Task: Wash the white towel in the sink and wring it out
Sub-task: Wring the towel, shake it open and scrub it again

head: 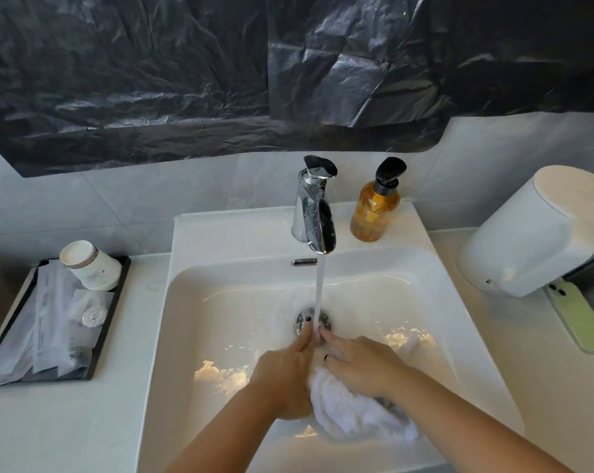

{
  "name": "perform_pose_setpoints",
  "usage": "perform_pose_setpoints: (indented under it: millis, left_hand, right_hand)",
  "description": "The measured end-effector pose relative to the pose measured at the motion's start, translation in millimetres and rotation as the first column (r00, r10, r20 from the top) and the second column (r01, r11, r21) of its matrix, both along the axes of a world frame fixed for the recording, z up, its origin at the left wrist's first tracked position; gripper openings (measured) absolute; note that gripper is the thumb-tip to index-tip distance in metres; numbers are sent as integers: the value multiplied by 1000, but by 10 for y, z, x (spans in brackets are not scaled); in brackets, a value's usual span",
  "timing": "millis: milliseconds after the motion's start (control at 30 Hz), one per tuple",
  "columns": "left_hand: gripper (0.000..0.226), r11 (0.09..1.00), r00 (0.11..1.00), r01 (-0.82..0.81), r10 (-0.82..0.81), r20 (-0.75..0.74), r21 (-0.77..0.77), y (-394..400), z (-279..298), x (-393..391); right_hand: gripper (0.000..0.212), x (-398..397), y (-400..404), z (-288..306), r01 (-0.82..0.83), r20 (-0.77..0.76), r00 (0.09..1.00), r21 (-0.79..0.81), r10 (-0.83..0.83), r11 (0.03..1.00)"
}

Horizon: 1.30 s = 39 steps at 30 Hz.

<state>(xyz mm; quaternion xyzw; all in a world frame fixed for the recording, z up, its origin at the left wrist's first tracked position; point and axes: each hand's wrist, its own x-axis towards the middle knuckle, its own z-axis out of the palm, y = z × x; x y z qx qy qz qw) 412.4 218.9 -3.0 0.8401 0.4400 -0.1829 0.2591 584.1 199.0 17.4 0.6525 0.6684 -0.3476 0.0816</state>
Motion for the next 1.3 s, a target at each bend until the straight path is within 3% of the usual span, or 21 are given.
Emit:
perform_pose_setpoints:
  millis: [200, 667, 867, 1300]
  left_hand:
    - [97, 999, 997, -19, 22, 76, -30, 20, 130, 13]
    - [93, 999, 1000, -15, 15, 8, -45, -4, 140, 31]
    - [107, 999, 997, 8, -12, -81, -48, 3, 127, 75]
    - [108, 999, 989, 26, -19, -147, 42, -61, 64, 67]
  right_hand:
    - [56, -37, 59, -87, -35, 51, 998, 5, 35, 999]
    - [56, -75, -44, -60, 44, 2, 999, -34, -44, 998]
    - [62, -113, 30, -89, -5, 34, 999, -87, 8, 996]
    - [69, -121, -31, -51, 24, 56, 998, 31, -25, 999]
